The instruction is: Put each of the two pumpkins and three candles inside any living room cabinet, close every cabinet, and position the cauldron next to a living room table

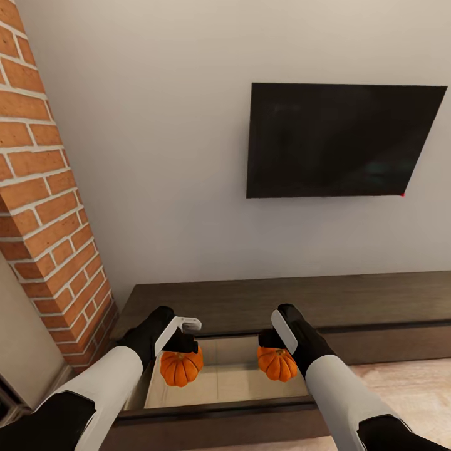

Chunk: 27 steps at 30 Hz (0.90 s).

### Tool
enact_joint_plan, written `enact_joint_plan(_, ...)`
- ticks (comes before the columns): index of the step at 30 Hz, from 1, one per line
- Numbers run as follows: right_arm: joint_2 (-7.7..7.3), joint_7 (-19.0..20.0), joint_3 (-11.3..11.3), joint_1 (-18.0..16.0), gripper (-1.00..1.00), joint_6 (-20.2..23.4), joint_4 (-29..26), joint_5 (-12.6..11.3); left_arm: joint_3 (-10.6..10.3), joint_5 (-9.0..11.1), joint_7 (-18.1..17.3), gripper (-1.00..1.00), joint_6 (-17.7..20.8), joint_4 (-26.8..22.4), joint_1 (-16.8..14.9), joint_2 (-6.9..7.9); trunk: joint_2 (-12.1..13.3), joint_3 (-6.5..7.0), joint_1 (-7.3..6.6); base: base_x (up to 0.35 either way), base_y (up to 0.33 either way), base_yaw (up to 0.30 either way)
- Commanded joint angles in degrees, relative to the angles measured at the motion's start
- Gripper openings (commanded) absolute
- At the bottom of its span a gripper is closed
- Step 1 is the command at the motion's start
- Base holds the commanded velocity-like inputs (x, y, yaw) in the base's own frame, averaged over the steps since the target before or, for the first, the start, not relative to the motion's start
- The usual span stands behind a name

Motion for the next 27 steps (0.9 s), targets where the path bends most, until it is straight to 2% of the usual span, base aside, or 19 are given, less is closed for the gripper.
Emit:
enact_joint_plan(1,-0.03,-0.5,0.2,0.0,-1.00,0.1,0.0,-0.6,-0.3,0.3,0.2,-1.00,0.2,-0.1,0.0,0.05,0.0,-0.06,0.00,0.015,0.000,0.000)
enact_joint_plan(27,-0.18,-0.5,0.2,0.0,-1.00,0.1,-0.4,-0.6,-0.3,0.3,0.2,-1.00,0.2,-0.1,0.0,0.05,0.0,-0.06,0.00,0.048,0.000,0.000)
